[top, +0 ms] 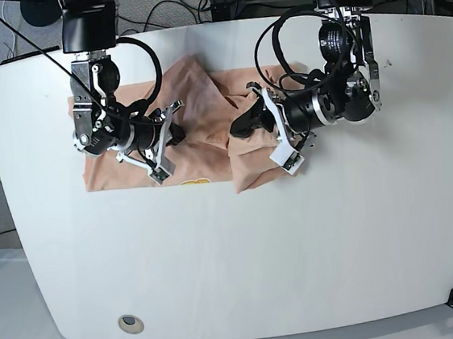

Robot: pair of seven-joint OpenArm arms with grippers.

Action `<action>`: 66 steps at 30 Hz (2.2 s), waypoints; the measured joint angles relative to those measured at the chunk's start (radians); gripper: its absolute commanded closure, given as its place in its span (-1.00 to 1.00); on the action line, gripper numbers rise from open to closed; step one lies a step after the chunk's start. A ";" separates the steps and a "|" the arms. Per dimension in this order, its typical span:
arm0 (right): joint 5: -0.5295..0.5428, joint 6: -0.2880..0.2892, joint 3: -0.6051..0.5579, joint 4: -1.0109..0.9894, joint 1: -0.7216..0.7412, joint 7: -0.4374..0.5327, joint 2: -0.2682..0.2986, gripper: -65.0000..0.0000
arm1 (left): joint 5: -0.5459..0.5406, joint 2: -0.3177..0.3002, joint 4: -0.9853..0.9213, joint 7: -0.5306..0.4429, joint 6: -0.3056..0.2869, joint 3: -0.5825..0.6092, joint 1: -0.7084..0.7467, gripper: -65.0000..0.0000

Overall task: Fold the T-shirt properly
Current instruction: 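Move the left gripper inward again over the shirt's folded edge, then lift the strip's end with the left gripper and fold it toward the right gripper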

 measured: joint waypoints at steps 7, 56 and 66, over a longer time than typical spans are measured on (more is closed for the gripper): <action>-0.003 0.000 0.000 0.000 0.000 0.000 -0.012 1.00 | -0.004 0.005 0.000 -0.001 0.000 0.050 -0.007 0.02; 0.198 -0.003 0.034 0.250 0.114 -0.106 -0.050 1.00 | 0.129 -0.242 0.038 -0.008 -0.003 -0.005 0.039 -0.28; 0.235 -0.004 0.000 0.197 0.043 -0.114 -0.224 1.00 | 0.124 -0.330 0.035 -0.079 -0.004 -0.048 0.033 -0.28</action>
